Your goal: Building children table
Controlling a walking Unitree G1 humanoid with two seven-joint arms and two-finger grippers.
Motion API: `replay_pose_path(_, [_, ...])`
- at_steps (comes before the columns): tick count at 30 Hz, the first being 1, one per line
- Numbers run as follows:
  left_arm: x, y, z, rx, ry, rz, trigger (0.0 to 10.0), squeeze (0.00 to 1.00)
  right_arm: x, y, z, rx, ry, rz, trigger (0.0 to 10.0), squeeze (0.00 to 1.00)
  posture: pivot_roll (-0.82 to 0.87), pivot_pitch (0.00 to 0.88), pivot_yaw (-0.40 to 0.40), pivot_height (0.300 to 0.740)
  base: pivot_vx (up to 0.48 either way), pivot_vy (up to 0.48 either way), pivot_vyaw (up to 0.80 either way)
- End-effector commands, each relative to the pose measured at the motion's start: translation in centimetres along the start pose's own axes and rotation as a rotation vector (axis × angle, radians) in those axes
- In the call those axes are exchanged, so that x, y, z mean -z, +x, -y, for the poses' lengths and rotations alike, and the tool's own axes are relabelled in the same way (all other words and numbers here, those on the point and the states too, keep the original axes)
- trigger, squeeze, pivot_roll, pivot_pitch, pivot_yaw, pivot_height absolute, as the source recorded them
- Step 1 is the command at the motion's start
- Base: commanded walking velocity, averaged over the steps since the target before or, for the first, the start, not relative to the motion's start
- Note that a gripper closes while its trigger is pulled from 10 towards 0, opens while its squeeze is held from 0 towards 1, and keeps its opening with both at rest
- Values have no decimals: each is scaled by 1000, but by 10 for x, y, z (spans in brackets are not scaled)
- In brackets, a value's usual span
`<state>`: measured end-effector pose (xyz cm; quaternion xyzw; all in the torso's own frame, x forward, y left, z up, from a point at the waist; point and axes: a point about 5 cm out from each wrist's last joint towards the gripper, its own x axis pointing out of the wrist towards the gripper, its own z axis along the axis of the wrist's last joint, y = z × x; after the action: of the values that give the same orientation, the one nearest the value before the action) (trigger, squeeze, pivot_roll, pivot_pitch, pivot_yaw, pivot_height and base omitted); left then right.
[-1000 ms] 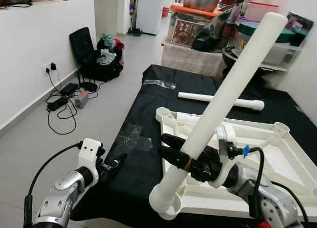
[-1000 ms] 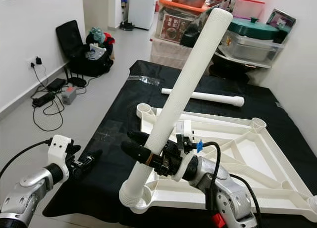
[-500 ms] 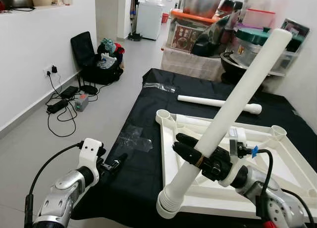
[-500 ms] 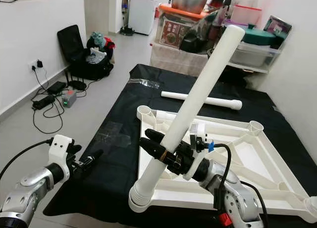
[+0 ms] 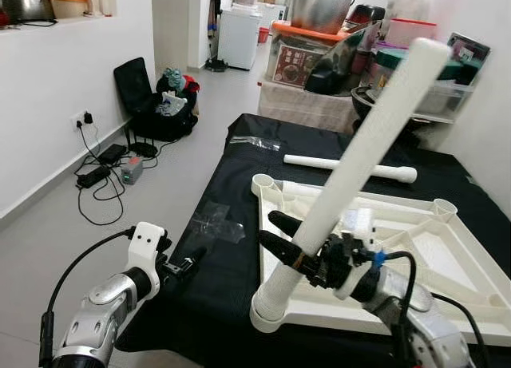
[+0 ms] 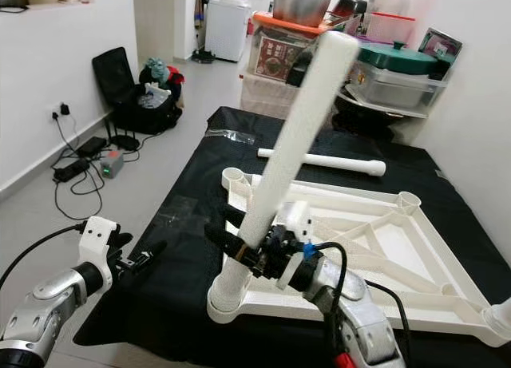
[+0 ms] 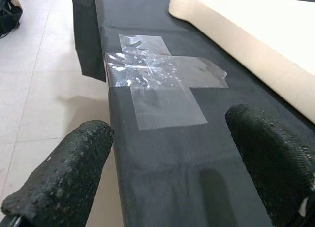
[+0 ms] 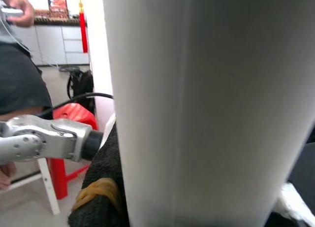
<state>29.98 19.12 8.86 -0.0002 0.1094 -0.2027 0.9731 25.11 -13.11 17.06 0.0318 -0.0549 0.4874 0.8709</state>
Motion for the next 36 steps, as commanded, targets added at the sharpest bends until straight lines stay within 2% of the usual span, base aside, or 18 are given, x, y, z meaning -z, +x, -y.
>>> replay_pose_path(1, [0,3,2,15,19,-10,10000,0,41,-10,-2,46,97,-205,10000,0,74,0,-109,740,0,0,0])
replay_pose_path(10, [0,4,2,14,12,-7,10000,0,47,-10,-5,17,158,-217,10000,0,79,0,-122,740,0,0,0])
replay_pose_path(11, [1,3,4,13,6,-8,10000,0,47,-8,-7,-17,176,-242,10000,0,81,0,-130,740,0,0,0])
replay_pose_path(17, [2,3,5,12,2,-7,10000,0,46,-6,-9,-48,187,-250,10000,0,83,0,-137,740,0,0,0])
replay_pose_path(19, [5,2,7,10,-5,-8,10000,0,42,-5,-13,-150,218,-264,10000,0,88,0,-151,740,0,0,0])
replay_pose_path(28, [7,1,9,4,-13,-5,10000,0,40,-4,-10,-230,212,-297,10000,0,98,0,-167,740,0,0,0])
replay_pose_path(31, [9,0,10,-3,-18,-4,10000,0,39,6,-6,-267,203,-308,10000,0,110,0,-183,740,0,0,0])
replay_pose_path(36, [9,-1,9,-9,-21,-3,10000,0,40,10,-5,-275,210,-310,10000,0,115,0,-186,740,0,0,0])
